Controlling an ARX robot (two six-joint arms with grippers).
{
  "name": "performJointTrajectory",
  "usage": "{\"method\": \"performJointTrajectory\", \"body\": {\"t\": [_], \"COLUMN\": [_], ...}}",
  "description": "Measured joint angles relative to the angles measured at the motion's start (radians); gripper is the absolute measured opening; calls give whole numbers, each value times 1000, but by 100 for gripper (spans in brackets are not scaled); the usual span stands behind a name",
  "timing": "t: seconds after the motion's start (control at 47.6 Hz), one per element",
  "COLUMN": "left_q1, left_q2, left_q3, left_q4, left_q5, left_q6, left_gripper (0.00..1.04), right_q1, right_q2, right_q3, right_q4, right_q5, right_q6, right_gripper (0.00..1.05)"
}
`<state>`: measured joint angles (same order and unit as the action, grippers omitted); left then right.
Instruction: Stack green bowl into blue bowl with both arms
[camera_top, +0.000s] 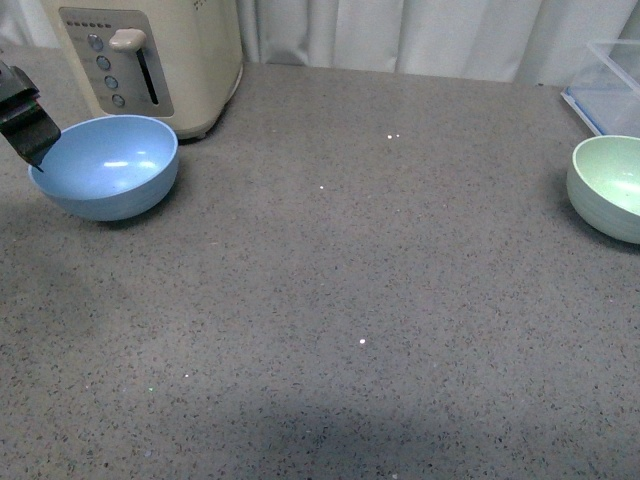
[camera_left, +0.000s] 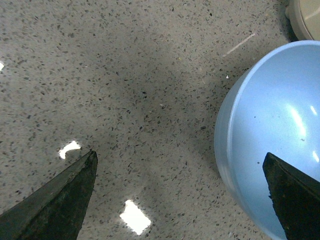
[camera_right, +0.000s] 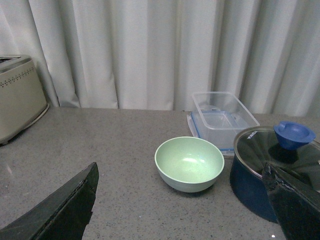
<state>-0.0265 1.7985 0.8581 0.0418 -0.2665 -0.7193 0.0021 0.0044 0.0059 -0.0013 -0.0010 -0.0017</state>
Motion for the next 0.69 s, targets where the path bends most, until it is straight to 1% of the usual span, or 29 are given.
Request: {"method": "performJointTrajectory", "body": {"t": [0.168,0.483,0.525,0.588,0.693], "left_q1": [-12,-29,-29,-29,-31], "left_q2": [63,127,130,138,148], "left_q3": [63,100,101,113,122], "left_q4": [-5,-16,-16,-17,-25], "left_q5": [20,43,42,46,53], "left_q6": [-28,-42,-42,-45,-46], "left_gripper": [98,98,94,80,64], "right_q1": [0,0,0,0,0], "right_q2": [0,0,0,0,0], "right_q3": [0,0,0,0,0], "right_q4": [0,0,0,0,0], "right_q5": [0,0,0,0,0], "right_q6": [0,0,0,0,0], "right_gripper": [96,96,96,96,96]}}
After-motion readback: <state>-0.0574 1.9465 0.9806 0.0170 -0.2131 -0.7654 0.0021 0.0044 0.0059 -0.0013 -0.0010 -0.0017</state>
